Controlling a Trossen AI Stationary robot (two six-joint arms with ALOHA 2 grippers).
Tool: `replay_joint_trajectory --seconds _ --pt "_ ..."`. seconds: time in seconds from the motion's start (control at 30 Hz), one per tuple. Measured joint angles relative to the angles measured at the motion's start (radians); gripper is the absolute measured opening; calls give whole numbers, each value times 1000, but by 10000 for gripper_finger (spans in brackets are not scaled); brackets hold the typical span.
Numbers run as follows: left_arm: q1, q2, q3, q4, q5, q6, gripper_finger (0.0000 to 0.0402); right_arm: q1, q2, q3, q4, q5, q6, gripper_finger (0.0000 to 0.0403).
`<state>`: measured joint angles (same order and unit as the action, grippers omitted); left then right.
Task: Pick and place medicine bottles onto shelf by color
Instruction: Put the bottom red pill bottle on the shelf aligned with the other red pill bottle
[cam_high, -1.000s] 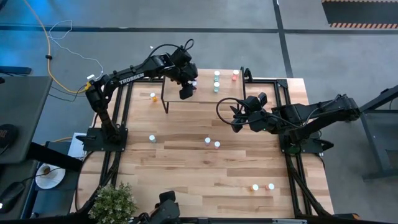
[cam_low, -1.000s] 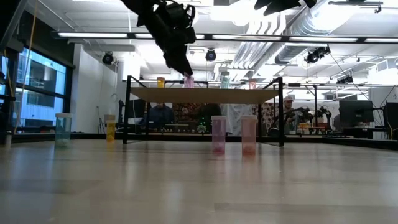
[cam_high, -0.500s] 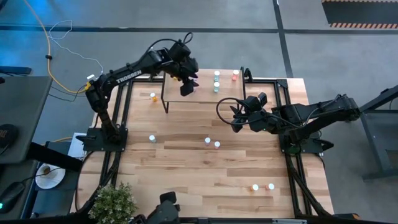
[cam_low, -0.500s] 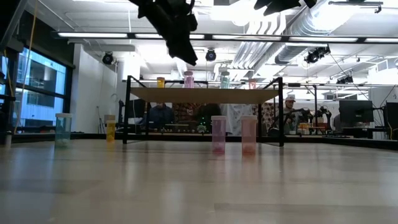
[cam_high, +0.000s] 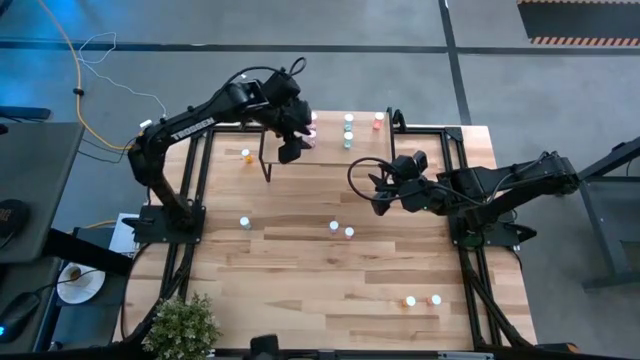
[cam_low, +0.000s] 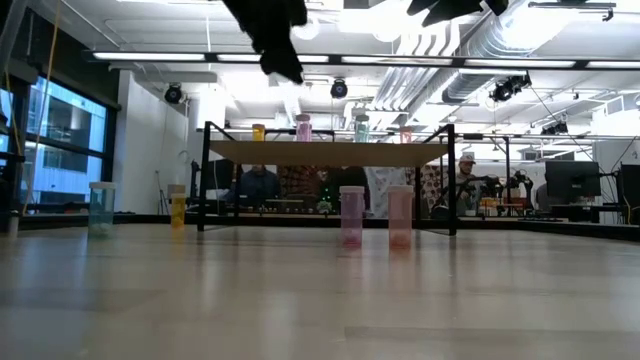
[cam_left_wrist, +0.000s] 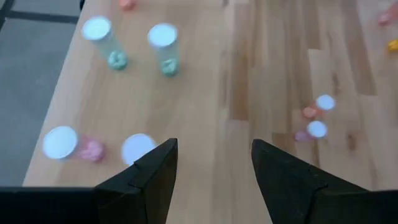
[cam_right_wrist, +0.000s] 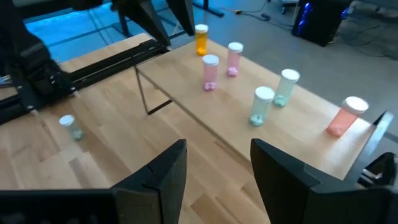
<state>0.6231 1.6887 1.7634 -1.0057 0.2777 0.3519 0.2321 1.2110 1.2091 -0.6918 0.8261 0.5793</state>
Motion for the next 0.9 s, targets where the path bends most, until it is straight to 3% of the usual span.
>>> replay_joint_trajectory --seconds 0.17,0.53,0.9 --pt "-68 -63 -45 -5 1 -9 196 0 0 0 -7 -60 16 170" --pt "-217 -284 -295 91 -18 -122 195 46 0 0 -114 -147 111 170" --pt "-377 -501 -497 206 -31 -262 195 206 34 0 -315 -165 411 170"
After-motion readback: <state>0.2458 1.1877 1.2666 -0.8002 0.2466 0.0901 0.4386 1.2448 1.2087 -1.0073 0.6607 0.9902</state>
